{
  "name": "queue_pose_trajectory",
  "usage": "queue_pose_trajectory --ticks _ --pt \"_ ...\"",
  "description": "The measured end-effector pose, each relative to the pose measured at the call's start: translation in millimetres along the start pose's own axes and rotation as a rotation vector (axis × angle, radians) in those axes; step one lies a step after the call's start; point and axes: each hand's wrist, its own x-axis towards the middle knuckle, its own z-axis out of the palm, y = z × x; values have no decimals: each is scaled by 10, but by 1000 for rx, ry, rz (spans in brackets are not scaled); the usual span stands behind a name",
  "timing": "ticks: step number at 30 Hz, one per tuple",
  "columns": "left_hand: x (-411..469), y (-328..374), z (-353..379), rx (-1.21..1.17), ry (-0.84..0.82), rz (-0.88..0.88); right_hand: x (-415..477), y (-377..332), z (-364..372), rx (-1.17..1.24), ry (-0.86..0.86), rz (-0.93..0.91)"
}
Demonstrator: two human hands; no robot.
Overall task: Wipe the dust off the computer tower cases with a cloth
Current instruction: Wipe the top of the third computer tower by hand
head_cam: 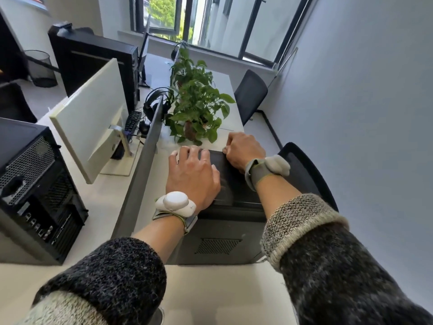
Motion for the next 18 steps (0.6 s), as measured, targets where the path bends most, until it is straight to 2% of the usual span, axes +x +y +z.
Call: queue_pose_trajectory --ticks 7,12,18 --pt "43 -15 7 -43 -31 -40 -337 271 -47 185 -65 -93" --pt "50 -3 38 -40 -32 -84 -546 395 -52 170 -120 -87" --pt "29 -17 4 -124 -61 -139 -141 100 -16 96 -16 -28"
